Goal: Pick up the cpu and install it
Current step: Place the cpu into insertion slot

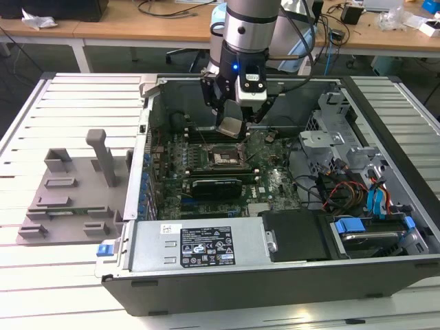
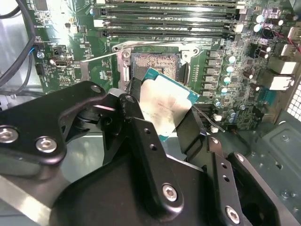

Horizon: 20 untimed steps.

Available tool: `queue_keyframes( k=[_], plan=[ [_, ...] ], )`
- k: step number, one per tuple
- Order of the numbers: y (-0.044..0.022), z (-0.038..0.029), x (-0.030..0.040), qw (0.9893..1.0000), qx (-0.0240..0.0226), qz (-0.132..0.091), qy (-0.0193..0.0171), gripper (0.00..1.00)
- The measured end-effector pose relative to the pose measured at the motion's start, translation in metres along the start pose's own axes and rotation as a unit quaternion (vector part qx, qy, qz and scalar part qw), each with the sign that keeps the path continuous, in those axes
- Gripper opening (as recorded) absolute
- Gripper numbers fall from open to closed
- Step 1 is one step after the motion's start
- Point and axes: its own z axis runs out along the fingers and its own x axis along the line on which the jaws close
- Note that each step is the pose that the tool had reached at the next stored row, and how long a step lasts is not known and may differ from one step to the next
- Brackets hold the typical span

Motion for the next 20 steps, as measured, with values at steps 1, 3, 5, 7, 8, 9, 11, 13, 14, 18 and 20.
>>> queue_keyframes(
  k=[1,3,5,7,8,9,11,13,14,18,20],
  plan=[
    [0.0000,0.0000,0.0000,1.0000,-0.0001,0.002,0.0001,0.55],
    [0.0000,0.0000,0.0000,1.0000,-0.0003,0.007,0.0002,0.55],
    [0.0000,0.0000,0.0000,0.9999,-0.0004,0.011,0.0003,0.55],
    [0.0000,0.0000,0.0000,0.9998,-0.0007,0.018,0.0005,0.55],
    [0.0000,0.0000,0.0000,0.9998,-0.0007,0.020,0.0005,0.55],
    [0.0000,0.0000,0.0000,0.9998,-0.0008,0.022,0.0006,0.55],
    [0.0000,0.0000,0.0000,0.9996,-0.0010,0.027,0.0007,0.55],
    [0.0000,0.0000,0.0000,0.9995,-0.0012,0.032,0.0008,0.55],
    [0.0000,0.0000,0.0000,0.9994,-0.0012,0.034,0.0009,0.55],
    [0.0000,0.0000,0.0000,0.9990,-0.0015,0.045,0.0011,0.55],
    [0.0000,0.0000,0.0000,0.9985,-0.0019,0.055,0.0014,0.55]
  ],
)
